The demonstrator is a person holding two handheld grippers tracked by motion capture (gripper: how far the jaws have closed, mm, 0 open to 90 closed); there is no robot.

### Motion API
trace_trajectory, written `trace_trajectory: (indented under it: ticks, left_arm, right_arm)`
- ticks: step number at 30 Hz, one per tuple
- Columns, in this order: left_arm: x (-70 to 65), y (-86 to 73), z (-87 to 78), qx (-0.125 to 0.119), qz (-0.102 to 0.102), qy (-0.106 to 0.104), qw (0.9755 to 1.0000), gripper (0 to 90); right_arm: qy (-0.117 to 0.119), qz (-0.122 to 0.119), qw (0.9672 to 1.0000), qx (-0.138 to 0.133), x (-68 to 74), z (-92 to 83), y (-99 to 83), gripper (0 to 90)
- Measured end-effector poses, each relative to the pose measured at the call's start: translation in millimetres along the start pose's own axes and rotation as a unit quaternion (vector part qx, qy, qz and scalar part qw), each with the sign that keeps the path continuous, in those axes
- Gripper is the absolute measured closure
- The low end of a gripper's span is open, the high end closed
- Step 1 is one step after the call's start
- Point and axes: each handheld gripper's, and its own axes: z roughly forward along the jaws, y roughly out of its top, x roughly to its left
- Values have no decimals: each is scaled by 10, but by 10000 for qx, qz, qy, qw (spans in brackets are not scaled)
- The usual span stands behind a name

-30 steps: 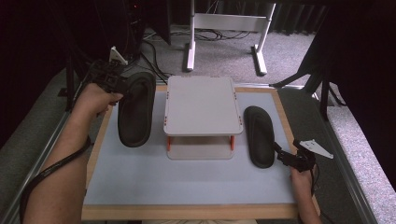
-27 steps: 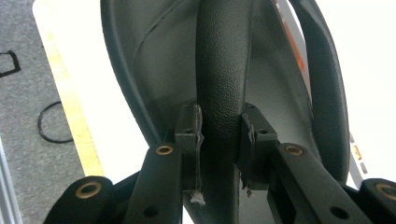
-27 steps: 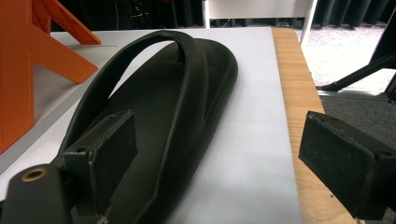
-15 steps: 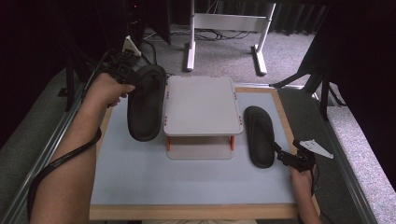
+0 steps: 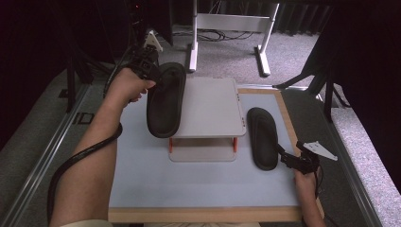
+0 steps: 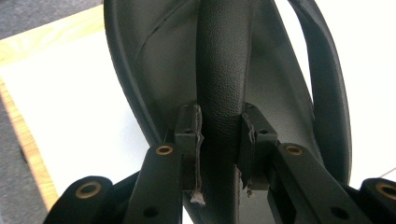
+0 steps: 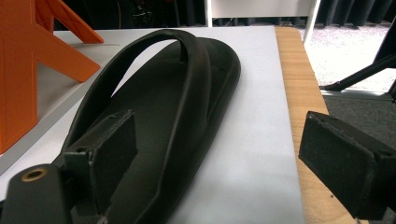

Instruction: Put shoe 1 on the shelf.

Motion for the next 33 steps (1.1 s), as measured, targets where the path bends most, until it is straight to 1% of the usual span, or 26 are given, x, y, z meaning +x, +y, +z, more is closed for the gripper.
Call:
trace_trajectory:
  ticks: [1,6,8,11,12,13,15,17,18,19,21,22,23,25,29,33]
  left_arm:
    - [-60,55,43,10,0,-44,10000,721]
    - [-219,166,120,-3,15,-173,9998,721]
    - [-285,210,147,-2,33,-188,9998,721]
    - [-346,259,185,-68,-66,-229,9997,720]
    - [-346,259,185,-68,-66,-229,9997,720]
    - [-361,274,208,-89,-139,-249,9996,720]
    - [-372,284,243,-91,-199,-230,9995,720]
    - [-363,285,278,-71,-284,-269,9992,720]
    - [-367,281,323,-2,-309,-224,9993,720]
    - [-367,278,338,15,-328,-254,9991,720]
    - [-374,274,377,54,-341,-148,9993,720]
    - [-362,272,395,57,-403,-179,9990,720]
    - [-355,271,412,83,-422,-139,9990,720]
    - [-346,269,438,121,-450,-144,9988,720]
    - [-336,259,483,214,-471,-80,9986,719]
    - [-346,258,506,185,-481,-79,9986,718]
  right_arm:
    - [4,1,10000,5,1,0,0,107]
    - [20,-11,10000,19,1,3,0,107]
    - [20,-20,10000,18,2,3,-1,107]
    - [21,-19,10000,22,3,3,-1,107]
    - [21,-19,10000,22,3,3,-1,107]
    - [26,-22,10000,21,3,2,-1,107]
    - [33,-27,10000,28,5,5,-1,107]
    - [33,-28,10000,30,6,5,-1,107]
    - [34,-32,10000,30,5,6,-1,107]
    - [33,-45,10000,24,4,7,-1,107]
    - [35,-46,10000,24,3,6,-1,107]
    - [34,-47,10000,23,4,7,-1,107]
    - [30,-46,10000,24,5,7,-1,107]
    - [27,-51,10000,26,6,7,-1,107]
    - [27,-47,10000,28,5,7,-1,107]
    - [23,-62,10000,34,8,9,-2,107]
